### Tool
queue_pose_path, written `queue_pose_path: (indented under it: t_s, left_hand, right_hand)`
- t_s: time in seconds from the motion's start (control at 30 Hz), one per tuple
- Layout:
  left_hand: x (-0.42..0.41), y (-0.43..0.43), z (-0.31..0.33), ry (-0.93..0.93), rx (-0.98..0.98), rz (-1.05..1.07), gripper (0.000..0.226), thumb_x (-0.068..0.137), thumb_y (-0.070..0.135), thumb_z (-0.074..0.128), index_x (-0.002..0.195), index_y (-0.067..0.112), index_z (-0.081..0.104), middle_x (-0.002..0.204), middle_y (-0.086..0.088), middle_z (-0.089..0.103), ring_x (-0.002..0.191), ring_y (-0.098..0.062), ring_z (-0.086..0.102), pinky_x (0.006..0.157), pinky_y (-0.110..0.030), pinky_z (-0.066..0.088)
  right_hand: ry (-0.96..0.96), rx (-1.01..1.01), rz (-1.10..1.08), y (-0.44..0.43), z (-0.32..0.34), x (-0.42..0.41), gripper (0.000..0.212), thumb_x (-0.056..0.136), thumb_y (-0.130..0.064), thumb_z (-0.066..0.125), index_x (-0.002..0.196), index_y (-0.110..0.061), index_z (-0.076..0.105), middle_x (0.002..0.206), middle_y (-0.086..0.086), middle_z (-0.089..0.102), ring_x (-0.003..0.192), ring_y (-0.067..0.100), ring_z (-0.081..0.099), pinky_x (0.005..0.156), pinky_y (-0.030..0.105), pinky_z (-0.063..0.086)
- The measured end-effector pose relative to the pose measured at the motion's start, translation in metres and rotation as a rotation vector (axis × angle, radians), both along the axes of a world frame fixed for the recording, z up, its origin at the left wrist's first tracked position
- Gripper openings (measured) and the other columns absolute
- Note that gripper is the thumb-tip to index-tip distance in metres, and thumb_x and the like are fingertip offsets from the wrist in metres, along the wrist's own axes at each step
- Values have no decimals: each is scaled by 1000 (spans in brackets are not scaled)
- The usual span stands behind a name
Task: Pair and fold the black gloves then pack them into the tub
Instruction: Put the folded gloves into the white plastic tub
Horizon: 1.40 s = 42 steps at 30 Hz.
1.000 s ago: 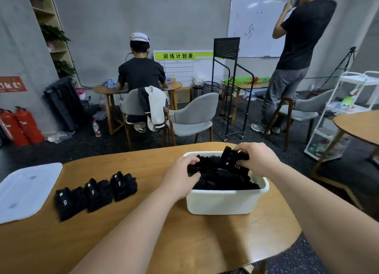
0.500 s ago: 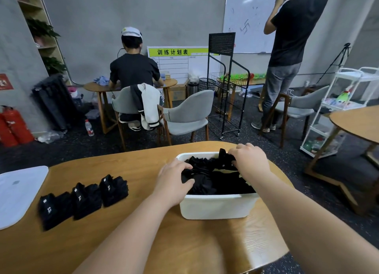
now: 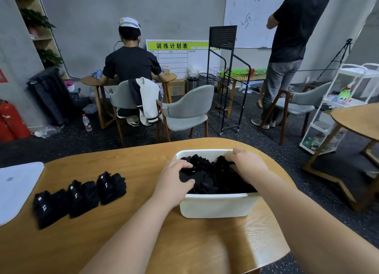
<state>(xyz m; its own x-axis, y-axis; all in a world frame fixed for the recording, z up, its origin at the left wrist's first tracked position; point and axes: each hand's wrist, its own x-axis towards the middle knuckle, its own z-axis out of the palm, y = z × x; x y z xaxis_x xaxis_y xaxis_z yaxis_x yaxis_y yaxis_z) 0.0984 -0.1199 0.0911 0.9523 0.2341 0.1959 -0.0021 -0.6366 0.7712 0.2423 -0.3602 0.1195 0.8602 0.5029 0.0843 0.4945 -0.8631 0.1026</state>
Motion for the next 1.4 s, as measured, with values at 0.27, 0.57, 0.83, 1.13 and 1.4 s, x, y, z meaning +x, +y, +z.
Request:
queue_pose_path:
  t_s: [0.27,0.57,0.83,1.13,1.4]
  left_hand:
    - [-3,-1,10,47,83,-5,42,95,28,77,134,36,63,162,16,39,159,-4,15,127,-34,23]
    - [-13,14,23,42,166,-10,44,100,45,67,141,37,56,146,21,45,140,-10,44,115,-36,40]
    - [-61,52,26,82,194,121,49,102,48,64,148,38,51,153,18,43,140,-12,44,113,-37,44]
    - [-140,118,-15,168,223,254,51,102,50,63,149,35,50,155,13,43,142,-13,43,116,-36,43]
    - [-197,162,-53,236,245,362,51,101,50,63,149,36,49,154,13,44,144,-12,41,115,-33,43]
  right_hand:
    - [111,-15,-29,5,0,-1,40,100,-15,53,136,-28,63,120,1,54,111,30,61,83,32,48]
    - [115,195,9,7,28,-28,38,107,-37,56,144,-30,61,132,-1,59,115,27,60,87,39,53]
    - [152,349,142,64,46,-68,39,104,-46,59,142,-36,61,135,-10,61,121,20,59,94,35,51]
    - [173,304,313,156,33,-123,44,105,-52,55,147,-41,53,147,-5,55,141,23,44,109,43,48]
    - [257,200,416,221,-8,-164,49,104,-55,53,151,-40,50,153,-6,49,151,28,35,117,44,42]
